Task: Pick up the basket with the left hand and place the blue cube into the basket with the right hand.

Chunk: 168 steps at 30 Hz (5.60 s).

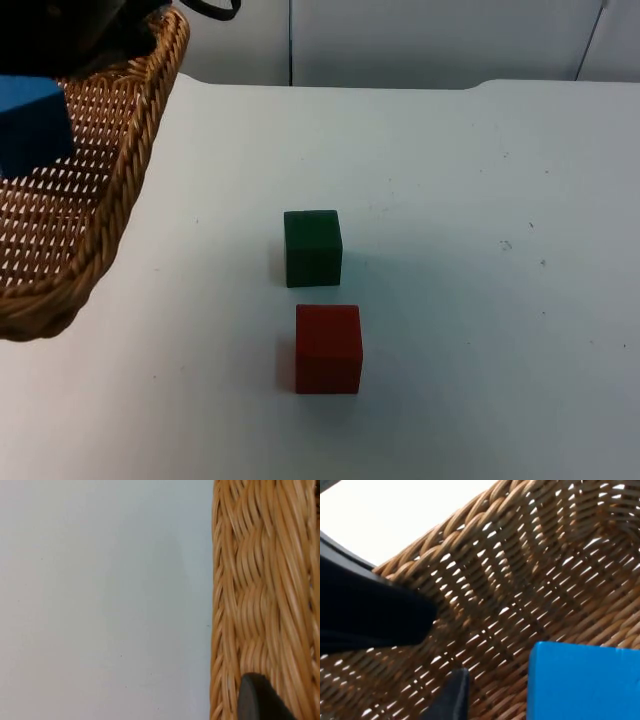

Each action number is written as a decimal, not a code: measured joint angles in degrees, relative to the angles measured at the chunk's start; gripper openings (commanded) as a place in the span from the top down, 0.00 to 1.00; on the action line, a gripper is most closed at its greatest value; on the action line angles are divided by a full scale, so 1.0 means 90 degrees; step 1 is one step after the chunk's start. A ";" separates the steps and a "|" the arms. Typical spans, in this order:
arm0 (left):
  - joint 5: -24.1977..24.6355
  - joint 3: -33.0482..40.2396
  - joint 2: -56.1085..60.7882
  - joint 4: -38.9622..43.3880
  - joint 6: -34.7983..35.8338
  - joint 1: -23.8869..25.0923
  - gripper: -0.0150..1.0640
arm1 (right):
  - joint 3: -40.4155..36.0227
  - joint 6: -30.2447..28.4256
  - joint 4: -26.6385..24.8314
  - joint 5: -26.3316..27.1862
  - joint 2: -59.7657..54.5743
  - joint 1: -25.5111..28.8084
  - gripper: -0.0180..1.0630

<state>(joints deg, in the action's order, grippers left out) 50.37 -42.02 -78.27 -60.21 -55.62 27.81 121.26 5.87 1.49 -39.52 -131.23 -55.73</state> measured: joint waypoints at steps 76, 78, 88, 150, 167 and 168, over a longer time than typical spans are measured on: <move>-0.1249 -0.0001 -0.3646 -0.3745 -0.3879 -0.0732 0.99 | -0.8914 -0.0581 0.0331 0.0365 1.0630 0.0000 0.02; -0.1249 -0.0001 -0.3697 -0.3811 -0.3949 -0.0732 0.99 | -0.8914 -0.0652 0.0331 0.0365 1.0630 0.0000 0.02; -0.1249 -0.0001 -0.3835 -0.4068 -0.4299 -0.0732 0.94 | -0.8914 -0.0920 0.0344 0.0365 1.0630 0.0000 0.02; -0.0780 0.0002 0.5849 0.1254 0.0980 -0.1988 0.34 | -0.9874 -0.1341 0.0085 0.1773 1.0768 -0.0015 0.02; 0.0523 0.0002 0.8405 0.5177 0.4109 -0.3445 0.34 | -0.9891 -0.0890 0.0010 -0.0972 1.2886 -0.0015 0.02; 0.0645 0.0002 0.8556 0.5509 0.4394 -0.3445 0.34 | -0.9891 -0.0845 0.0010 -0.1173 1.3008 -0.0015 0.02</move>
<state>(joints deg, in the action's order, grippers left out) 56.18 -42.00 -1.27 -10.63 -16.07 -3.20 32.24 -1.74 1.58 -50.07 -14.16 -55.87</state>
